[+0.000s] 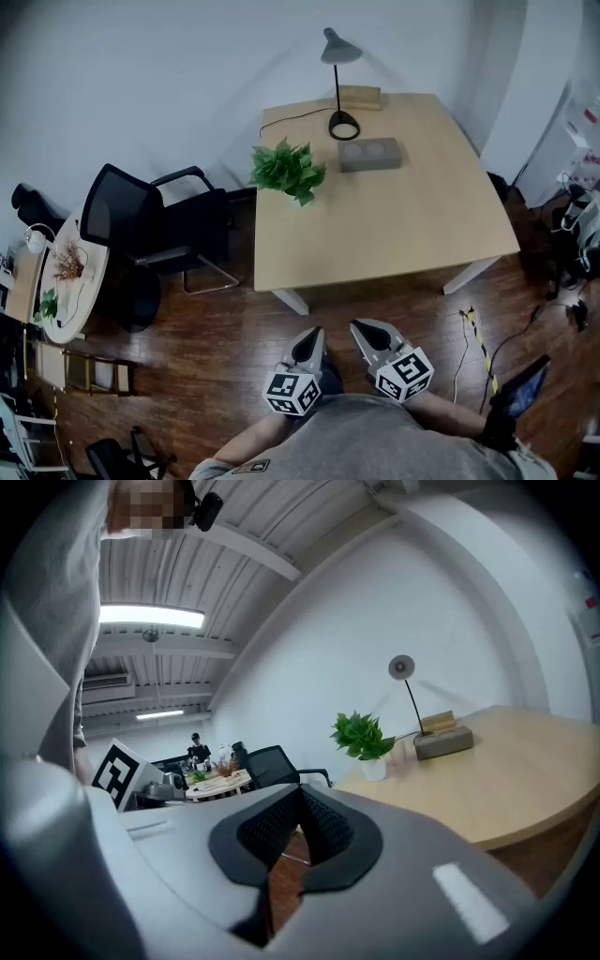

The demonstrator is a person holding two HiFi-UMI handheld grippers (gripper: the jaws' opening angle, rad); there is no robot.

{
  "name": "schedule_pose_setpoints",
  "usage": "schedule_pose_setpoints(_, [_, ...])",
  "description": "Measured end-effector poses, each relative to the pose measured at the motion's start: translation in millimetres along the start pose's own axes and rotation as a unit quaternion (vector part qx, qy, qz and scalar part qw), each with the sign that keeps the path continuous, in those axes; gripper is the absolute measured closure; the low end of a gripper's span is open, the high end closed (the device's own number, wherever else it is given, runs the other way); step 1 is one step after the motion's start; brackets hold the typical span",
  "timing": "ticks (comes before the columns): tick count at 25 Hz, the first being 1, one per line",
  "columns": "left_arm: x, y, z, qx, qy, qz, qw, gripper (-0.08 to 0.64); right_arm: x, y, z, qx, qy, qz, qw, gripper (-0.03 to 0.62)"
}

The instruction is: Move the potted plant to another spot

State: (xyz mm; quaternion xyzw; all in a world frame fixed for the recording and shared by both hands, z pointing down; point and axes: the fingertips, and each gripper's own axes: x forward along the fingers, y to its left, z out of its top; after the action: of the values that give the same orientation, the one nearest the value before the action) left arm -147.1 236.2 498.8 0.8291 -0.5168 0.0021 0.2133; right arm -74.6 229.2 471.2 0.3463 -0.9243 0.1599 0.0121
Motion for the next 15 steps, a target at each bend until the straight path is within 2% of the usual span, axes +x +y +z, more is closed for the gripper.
schedule_pose_setpoints(8, [48.3,86.6,62.9,0.0,0.002,-0.021,0.9998,0.555,97.1,-20.5,31.9,-0.008,0.003,-0.032,0.999,0.588])
schedule_pose_setpoints(15, [73.5,138.7,88.8,-0.007,-0.001,-0.034,0.9994,0.555,153.0,-34.4,43.8,-0.013,0.005,-0.059,0.998,0.588])
